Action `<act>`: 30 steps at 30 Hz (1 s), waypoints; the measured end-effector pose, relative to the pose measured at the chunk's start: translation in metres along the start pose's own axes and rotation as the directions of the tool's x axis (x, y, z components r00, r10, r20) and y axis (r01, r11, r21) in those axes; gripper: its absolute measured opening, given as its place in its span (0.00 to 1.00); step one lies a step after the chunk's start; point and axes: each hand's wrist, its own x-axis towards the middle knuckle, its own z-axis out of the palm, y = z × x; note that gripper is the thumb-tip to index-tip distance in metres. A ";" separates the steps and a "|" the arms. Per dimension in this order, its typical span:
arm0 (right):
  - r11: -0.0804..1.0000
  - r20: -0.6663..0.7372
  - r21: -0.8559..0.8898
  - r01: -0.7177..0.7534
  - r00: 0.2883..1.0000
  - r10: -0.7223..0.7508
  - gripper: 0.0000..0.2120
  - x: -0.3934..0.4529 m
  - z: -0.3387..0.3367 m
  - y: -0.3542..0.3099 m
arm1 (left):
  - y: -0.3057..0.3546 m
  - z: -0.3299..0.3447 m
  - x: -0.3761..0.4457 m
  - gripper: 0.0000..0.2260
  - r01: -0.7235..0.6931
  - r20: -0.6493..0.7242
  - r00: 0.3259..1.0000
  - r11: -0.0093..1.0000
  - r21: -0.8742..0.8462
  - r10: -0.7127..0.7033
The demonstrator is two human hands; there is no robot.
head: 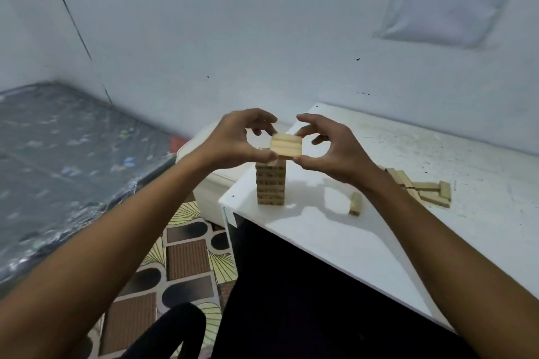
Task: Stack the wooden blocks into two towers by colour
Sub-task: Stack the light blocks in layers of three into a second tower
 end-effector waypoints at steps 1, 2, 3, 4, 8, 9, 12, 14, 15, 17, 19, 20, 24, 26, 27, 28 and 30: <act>1.000 0.020 0.002 -0.001 1.000 0.001 0.34 0.005 0.003 0.000 | -0.004 -0.002 -0.002 0.31 0.022 -0.006 1.000 1.000 -0.008 -0.022; 1.000 0.040 0.004 -0.004 0.999 0.004 0.34 0.008 0.005 0.000 | -0.008 -0.004 -0.003 0.31 0.041 -0.011 0.999 0.999 -0.019 -0.041; 1.000 0.059 0.006 -0.007 0.998 0.006 0.35 0.012 0.008 -0.001 | -0.013 -0.005 -0.005 0.31 0.058 -0.017 0.998 0.998 -0.028 -0.058; 1.000 0.076 0.005 -0.011 0.997 0.011 0.35 0.014 0.010 -0.001 | -0.016 -0.006 -0.006 0.31 0.072 -0.021 0.997 0.997 -0.035 -0.073; 0.999 0.129 0.005 -0.045 0.991 0.044 0.36 0.019 0.016 0.000 | -0.024 -0.005 -0.010 0.32 0.100 -0.010 0.995 0.994 -0.042 -0.100; 0.999 0.135 0.006 -0.053 0.989 0.052 0.36 0.019 0.017 0.001 | -0.026 -0.005 -0.010 0.33 0.106 -0.006 0.994 0.993 -0.043 -0.106; 0.998 0.143 -0.002 -0.062 0.988 0.062 0.36 0.019 0.020 0.004 | -0.032 -0.003 -0.011 0.34 0.131 -0.005 0.991 0.990 -0.045 -0.131; 0.998 0.144 -0.009 -0.065 0.987 0.066 0.35 0.020 0.021 0.005 | -0.035 -0.003 -0.011 0.34 0.131 -0.004 0.991 0.990 -0.045 -0.131; 0.998 0.144 -0.012 -0.066 0.987 0.067 0.35 0.020 0.021 0.006 | -0.036 -0.002 -0.011 0.34 0.129 -0.003 0.992 0.991 -0.044 -0.130; 0.998 0.145 -0.015 -0.066 0.987 0.067 0.36 0.020 0.022 0.007 | -0.036 -0.002 -0.011 0.33 0.126 -0.001 0.992 0.991 -0.042 -0.126; 0.998 0.145 -0.019 -0.067 0.987 0.069 0.36 0.020 0.022 0.007 | -0.036 -0.002 -0.011 0.32 0.126 0.002 0.992 0.991 -0.047 -0.126; 0.997 0.143 -0.021 -0.069 0.987 0.071 0.36 0.020 0.022 0.007 | -0.037 -0.002 -0.011 0.32 0.124 0.001 0.992 0.991 -0.051 -0.124; 0.997 0.136 -0.031 -0.076 0.988 0.079 0.35 0.019 0.022 0.007 | -0.039 -0.001 -0.011 0.31 0.119 -0.001 0.993 0.992 -0.041 -0.120; 0.996 0.138 -0.032 -0.079 0.987 0.083 0.36 0.019 0.022 0.007 | -0.039 -0.001 -0.011 0.30 0.118 0.001 0.993 0.992 -0.035 -0.118; 0.996 0.140 -0.033 -0.080 0.987 0.084 0.36 0.018 0.022 0.006 | -0.039 -0.001 -0.010 0.29 0.118 0.002 0.993 0.993 -0.033 -0.118; 0.996 0.142 -0.033 -0.082 0.986 0.085 0.36 0.018 0.022 0.006 | -0.039 -0.001 -0.010 0.28 0.118 0.003 0.993 0.993 -0.030 -0.118; 0.996 0.145 -0.035 -0.085 0.985 0.089 0.37 0.019 0.022 0.006 | -0.039 -0.001 -0.010 0.27 0.117 0.004 0.993 0.993 -0.021 -0.117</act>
